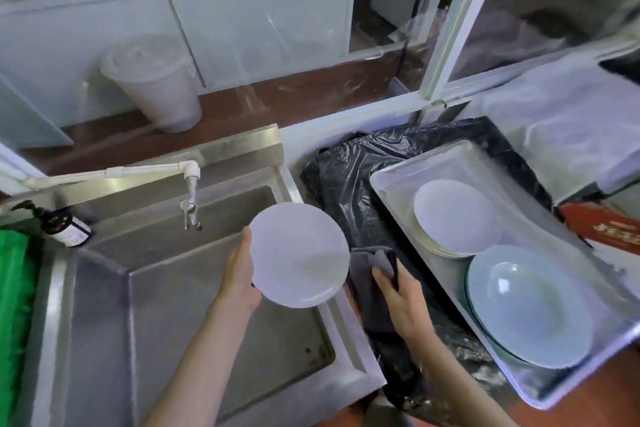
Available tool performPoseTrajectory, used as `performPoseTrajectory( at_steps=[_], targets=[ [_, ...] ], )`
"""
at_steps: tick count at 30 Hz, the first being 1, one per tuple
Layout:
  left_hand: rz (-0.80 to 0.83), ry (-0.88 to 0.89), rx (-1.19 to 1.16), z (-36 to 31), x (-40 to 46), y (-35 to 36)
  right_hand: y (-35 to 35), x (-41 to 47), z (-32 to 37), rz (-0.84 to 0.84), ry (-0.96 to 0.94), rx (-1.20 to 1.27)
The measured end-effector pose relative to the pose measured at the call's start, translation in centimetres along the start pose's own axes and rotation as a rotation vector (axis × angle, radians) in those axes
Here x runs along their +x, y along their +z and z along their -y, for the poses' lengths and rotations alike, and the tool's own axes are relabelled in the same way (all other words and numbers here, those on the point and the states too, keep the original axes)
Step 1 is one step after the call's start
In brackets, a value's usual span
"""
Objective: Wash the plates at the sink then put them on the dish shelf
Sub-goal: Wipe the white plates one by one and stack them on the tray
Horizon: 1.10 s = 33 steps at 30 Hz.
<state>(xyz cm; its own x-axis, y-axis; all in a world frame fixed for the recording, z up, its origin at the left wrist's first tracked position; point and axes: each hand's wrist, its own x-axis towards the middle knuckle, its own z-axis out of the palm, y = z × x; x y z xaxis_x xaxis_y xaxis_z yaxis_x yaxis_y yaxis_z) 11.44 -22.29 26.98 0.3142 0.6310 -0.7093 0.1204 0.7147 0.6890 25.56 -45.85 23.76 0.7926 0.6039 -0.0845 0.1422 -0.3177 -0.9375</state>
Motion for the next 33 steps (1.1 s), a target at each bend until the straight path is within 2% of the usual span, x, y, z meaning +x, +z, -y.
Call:
performPoseTrajectory(
  at_steps=[2,5,8,11,16,19,23,26,33],
  targets=[
    [0.040,-0.007,0.032,0.2,0.1,2.9,-2.9,1.4,-0.6,-0.078,0.132,0.196],
    [0.113,0.023,0.076,0.4,-0.2,7.8,-6.9,3.9,-1.4,-0.098,0.343,0.415],
    [0.159,0.027,0.054,1.2,-0.4,12.7,-10.4,5.8,-1.6,-0.073,0.433,0.606],
    [0.177,-0.012,-0.017,2.7,-0.1,17.0,-13.3,7.2,-1.8,-0.070,0.496,0.678],
    [0.207,-0.072,-0.070,5.6,1.2,23.1,-17.4,9.1,-4.1,-0.160,0.547,0.758],
    [0.186,-0.069,-0.004,7.0,1.6,26.5,-19.7,9.9,-5.8,-0.236,0.589,0.766],
    [0.092,0.035,0.188,8.8,2.5,30.1,-21.6,10.7,-7.4,-0.277,0.614,0.753],
    [0.093,0.153,0.290,10.0,2.8,32.4,-22.8,11.3,-8.3,-0.319,0.612,0.716],
    [0.135,0.176,0.335,12.0,4.4,35.6,-24.6,12.0,-10.1,-0.398,0.573,0.603]
  ],
)
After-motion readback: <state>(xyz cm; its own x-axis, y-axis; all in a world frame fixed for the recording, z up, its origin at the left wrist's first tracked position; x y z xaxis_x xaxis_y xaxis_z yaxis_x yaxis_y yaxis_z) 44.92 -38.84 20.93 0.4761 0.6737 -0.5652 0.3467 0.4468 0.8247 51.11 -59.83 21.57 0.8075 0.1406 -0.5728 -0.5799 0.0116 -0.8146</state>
